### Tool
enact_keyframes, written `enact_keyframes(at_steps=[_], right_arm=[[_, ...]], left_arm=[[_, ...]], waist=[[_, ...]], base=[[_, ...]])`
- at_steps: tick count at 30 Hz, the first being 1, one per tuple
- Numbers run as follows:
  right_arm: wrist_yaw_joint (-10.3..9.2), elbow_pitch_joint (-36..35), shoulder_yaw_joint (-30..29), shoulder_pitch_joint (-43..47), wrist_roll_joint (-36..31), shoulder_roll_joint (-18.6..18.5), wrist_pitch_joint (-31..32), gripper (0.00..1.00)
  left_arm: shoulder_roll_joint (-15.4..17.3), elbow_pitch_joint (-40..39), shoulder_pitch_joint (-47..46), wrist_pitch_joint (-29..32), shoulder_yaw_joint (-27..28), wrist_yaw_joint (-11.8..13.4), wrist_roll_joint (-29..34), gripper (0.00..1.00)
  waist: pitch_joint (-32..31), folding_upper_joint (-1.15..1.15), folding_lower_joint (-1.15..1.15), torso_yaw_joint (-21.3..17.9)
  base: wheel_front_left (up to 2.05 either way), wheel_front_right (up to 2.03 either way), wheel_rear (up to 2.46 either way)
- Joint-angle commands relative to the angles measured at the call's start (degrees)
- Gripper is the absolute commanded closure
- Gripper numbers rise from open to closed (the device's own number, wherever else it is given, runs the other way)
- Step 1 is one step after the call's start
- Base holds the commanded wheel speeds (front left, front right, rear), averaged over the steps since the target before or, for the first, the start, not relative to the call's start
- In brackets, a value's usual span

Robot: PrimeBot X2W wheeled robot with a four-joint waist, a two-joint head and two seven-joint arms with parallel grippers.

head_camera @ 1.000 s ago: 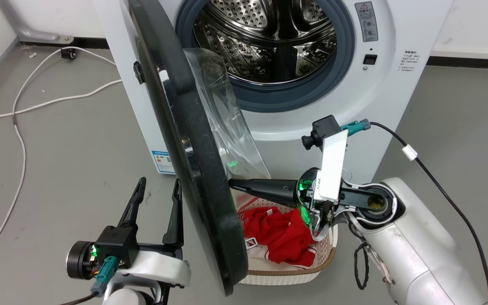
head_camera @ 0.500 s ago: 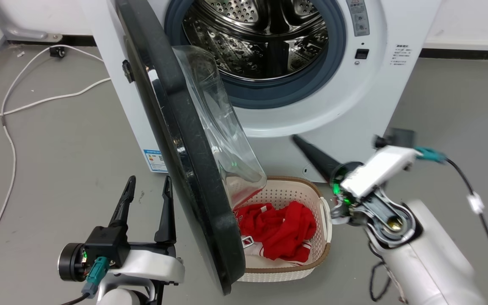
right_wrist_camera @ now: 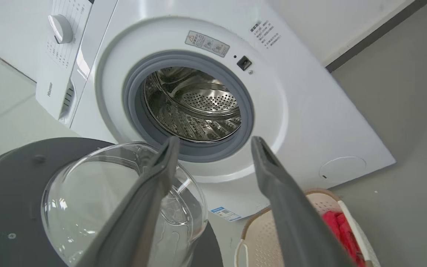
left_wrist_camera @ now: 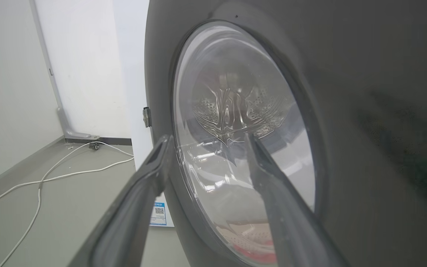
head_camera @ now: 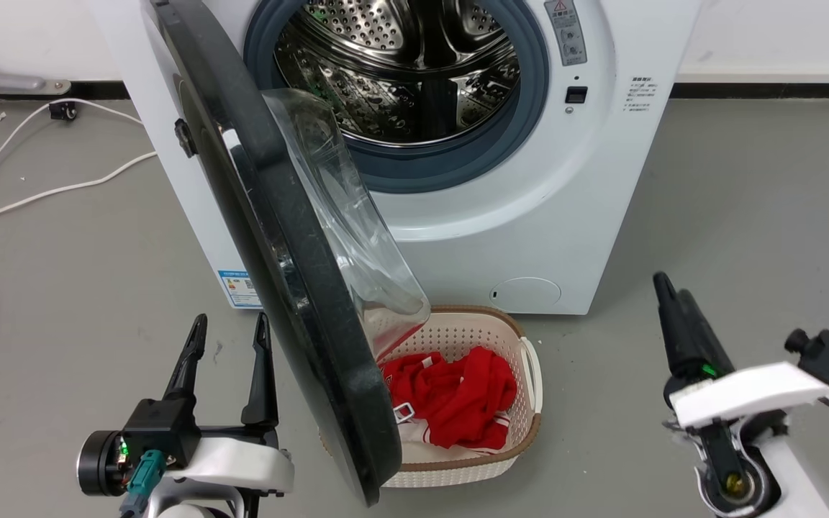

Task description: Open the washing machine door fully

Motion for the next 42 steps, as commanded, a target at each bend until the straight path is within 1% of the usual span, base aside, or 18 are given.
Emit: enact_keyframes(at_steps=[1, 2, 3, 6, 8, 9, 10, 13, 15, 18, 21, 23, 29, 40, 41, 42], right_arm=[[-0.02, -0.5, -1.3, 1.5, -5.8, -0.7, -1.2, 0.0], [-0.02, -0.6, -2.5, 2.3, -9.5, -0.5, -1.7, 0.0], [-0.02, -0.6, -2.5, 2.3, -9.5, -0.5, -1.7, 0.0], [-0.02, -3.0, -8.0, 4.6, -23.1, 0.9, -2.2, 0.0], [-0.02, -7.8, -13.2, 6.0, -33.7, 2.4, -2.3, 0.0], [-0.02, -10.3, -15.2, 7.4, -37.5, 4.2, -2.2, 0.0], [-0.01, -12.9, -16.4, 8.6, -42.2, 4.9, -2.2, 0.0], [-0.03, -20.4, -18.8, 10.8, -52.6, 6.4, -2.2, 0.0], [-0.02, -24.7, -19.2, 12.7, -57.1, 7.5, -1.4, 0.0], [-0.03, -30.0, -19.6, 15.3, -62.7, 8.1, 1.0, 0.0], [-0.03, -33.0, -19.6, 17.9, -65.4, 8.5, 3.2, 0.0], [-0.03, -33.3, -19.4, 19.5, -64.7, 8.5, 4.1, 0.0], [-0.03, -28.6, -19.3, 21.2, -61.1, 8.5, 3.4, 0.0], [-0.03, -25.9, -18.9, 19.2, -60.6, 8.5, 2.0, 0.0], [-0.03, -25.8, -18.9, 19.1, -60.6, 8.5, 1.9, 0.0], [-0.03, -25.7, -19.0, 19.1, -60.4, 8.5, 1.9, 0.0]], left_arm=[[0.0, 0.1, 0.7, -0.1, 0.3, -0.2, 0.4, 0.0], [0.0, 0.2, 0.8, -0.1, 0.4, -0.3, 0.6, 0.0], [0.0, 0.2, 0.8, -0.1, 0.4, -0.3, 0.6, 0.0], [0.0, 0.3, 1.0, -0.2, 0.6, -0.5, 0.9, 0.0], [0.0, 0.1, 1.0, -0.1, 0.8, -0.5, 1.0, 0.0], [0.0, 0.1, 1.0, -0.1, 0.9, -0.5, 1.0, 0.0], [0.0, 0.0, 1.0, -0.2, 1.0, -0.6, 1.1, 0.0], [0.0, -0.1, 0.9, -0.1, 1.3, -0.9, 1.7, 0.0], [0.0, -0.3, 1.0, -0.1, 1.6, -1.2, 2.0, 0.0], [0.1, -0.3, 1.2, -0.1, 2.0, -1.6, 2.5, 0.0], [0.1, -0.3, 1.2, -0.1, 2.2, -2.0, 3.0, 0.0], [0.1, -0.5, 1.2, -0.1, 2.4, -2.1, 3.1, 0.0], [0.1, -0.6, 1.1, -0.2, 2.8, -2.4, 3.6, 0.0], [0.1, -0.6, 0.8, -0.1, 3.0, -2.3, 4.1, 0.0], [0.1, -0.6, 0.8, -0.1, 3.0, -2.3, 4.1, 0.23], [0.1, -0.7, 0.8, -0.1, 2.9, -2.3, 4.0, 0.99]], waist=[[-0.3, 0.0, 0.0, -0.1], [-0.4, 0.0, 0.0, -0.1], [-0.4, 0.0, 0.0, -0.1], [-1.0, 0.0, 0.0, 0.0], [-1.1, 0.0, 0.0, 0.1], [-1.1, 0.0, 0.0, 0.1], [-1.2, 0.0, 0.0, 0.1], [-1.3, 0.0, 0.0, 0.2], [-1.4, 0.0, 0.0, 0.2], [-1.5, 0.0, 0.0, 0.2], [-1.5, 0.0, 0.0, 0.3], [-1.4, 0.0, 0.0, 0.2], [-1.1, 0.0, 0.0, 0.1], [-1.1, 0.0, 0.0, 0.0], [-1.1, 0.0, 0.0, 0.0], [-1.2, 0.0, 0.0, -0.1]], base=[[0.0, 0.0, 0.0], [0.0, 0.0, 0.0], [0.0, 0.0, 0.0], [0.0, 0.0, 0.0], [0.0, 0.0, 0.0], [0.0, 0.0, 0.0], [0.0, 0.0, 0.0], [0.0, 0.0, 0.0], [0.0, 0.0, 0.0], [0.0, 0.0, 0.0], [0.0, 0.0, 0.0], [0.0, 0.0, 0.0], [0.0, 0.0, 0.0], [0.0, 0.0, 0.0], [0.0, 0.0, 0.0], [0.0, 0.0, 0.0]])
